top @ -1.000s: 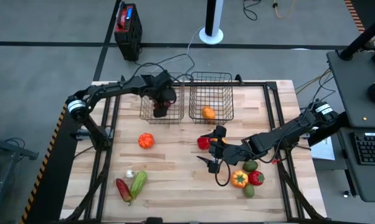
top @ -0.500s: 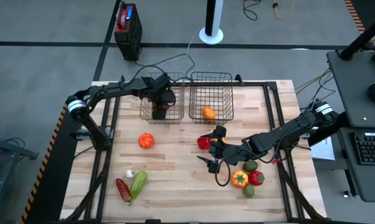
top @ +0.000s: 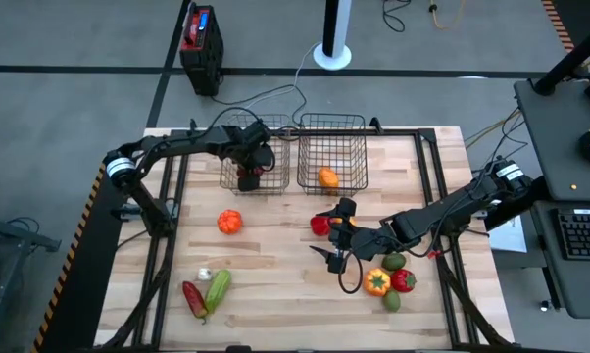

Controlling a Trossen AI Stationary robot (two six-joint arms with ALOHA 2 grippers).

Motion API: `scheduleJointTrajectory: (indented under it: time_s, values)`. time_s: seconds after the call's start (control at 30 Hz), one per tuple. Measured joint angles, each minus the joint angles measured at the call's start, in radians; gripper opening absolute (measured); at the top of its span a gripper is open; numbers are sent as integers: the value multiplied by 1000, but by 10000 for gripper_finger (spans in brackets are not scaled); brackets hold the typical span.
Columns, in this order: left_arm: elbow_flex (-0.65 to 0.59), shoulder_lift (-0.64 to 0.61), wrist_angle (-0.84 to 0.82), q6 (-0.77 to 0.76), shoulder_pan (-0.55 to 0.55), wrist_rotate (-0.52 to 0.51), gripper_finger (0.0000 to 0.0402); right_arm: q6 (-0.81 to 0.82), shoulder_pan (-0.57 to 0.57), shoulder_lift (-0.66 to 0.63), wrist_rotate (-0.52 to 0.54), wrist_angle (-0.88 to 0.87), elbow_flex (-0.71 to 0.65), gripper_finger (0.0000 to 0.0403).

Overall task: Sort produce into baskets
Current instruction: Put the red apple into the silver wire basket

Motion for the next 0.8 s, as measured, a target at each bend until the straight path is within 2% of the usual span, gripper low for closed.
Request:
scheduleJointTrajectory:
  time_s: [0.3, 0.8]
  values:
    - [-3, 0, -9, 99, 0, 2, 298, 0, 0, 0, 0, 0, 0, 400]
    - [0, 36, -5, 124, -1, 29, 298, 0, 0, 0, 0, 0, 0, 400]
